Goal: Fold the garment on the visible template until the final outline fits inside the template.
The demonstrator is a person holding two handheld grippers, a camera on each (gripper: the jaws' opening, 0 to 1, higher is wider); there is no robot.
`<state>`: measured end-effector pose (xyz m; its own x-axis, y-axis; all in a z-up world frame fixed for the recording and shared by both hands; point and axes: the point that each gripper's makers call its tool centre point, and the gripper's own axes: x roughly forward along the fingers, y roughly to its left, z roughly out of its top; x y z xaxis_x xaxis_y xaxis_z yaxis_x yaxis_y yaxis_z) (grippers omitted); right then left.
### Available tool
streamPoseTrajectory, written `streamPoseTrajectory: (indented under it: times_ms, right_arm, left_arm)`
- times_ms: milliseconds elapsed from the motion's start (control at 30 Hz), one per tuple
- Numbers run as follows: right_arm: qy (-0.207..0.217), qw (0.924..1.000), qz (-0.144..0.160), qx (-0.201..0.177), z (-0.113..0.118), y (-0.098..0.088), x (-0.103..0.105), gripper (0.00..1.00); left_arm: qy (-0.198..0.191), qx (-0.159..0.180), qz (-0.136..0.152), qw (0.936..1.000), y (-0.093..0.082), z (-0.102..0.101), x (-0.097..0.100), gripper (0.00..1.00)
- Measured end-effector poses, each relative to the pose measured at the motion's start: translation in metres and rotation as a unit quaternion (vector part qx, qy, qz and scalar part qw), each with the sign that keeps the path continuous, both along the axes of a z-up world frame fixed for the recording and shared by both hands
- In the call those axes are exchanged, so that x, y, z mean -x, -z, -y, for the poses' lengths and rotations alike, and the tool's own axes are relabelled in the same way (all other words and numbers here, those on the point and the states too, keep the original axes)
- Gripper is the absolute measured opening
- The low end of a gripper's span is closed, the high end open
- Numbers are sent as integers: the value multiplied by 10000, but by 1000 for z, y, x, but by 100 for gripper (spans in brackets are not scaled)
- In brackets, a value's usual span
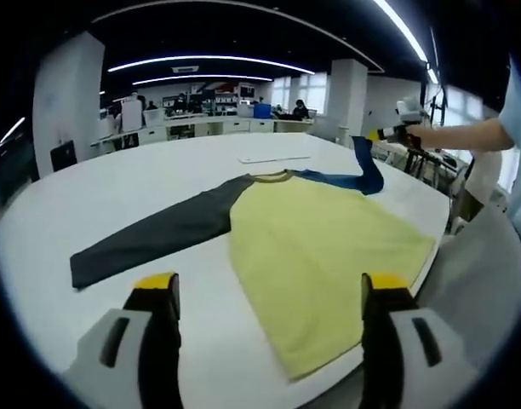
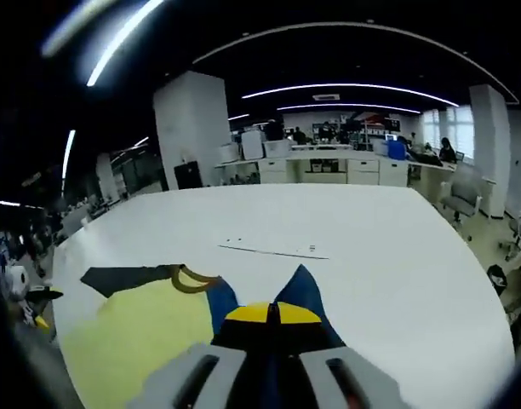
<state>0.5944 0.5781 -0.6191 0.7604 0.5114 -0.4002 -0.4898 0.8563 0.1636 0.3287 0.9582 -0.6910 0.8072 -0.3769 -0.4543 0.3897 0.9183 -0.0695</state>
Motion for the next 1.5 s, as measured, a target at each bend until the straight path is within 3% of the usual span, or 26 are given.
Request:
streamPoseTrajectory:
  times_ms: [267,733,1133,1333,1500]
  right_arm:
    - [-629,9976,133,-275,-75,-20,-9,0]
    - [-1554,9864,-75,-526,-194,-11,2,0]
    - [-2249,9715,-77,-739,-280,-20,14,0]
    - [-2453,9662,-179,-775,-311,-9,23,0]
    - [-2634,9626,-363,-514,-336,24,33,0]
  left_arm:
    - [-6,-48,19,10000,0,-2,0,85]
    - [-37,-52,51,10000,0,-3,-1,85]
    - [-33,-89,46,9999,0,-3,-3,85]
    - [-8,-103,36,9999,1,-4,-2,84]
    - [-18,-81,17,10000,2,-5,-2,84]
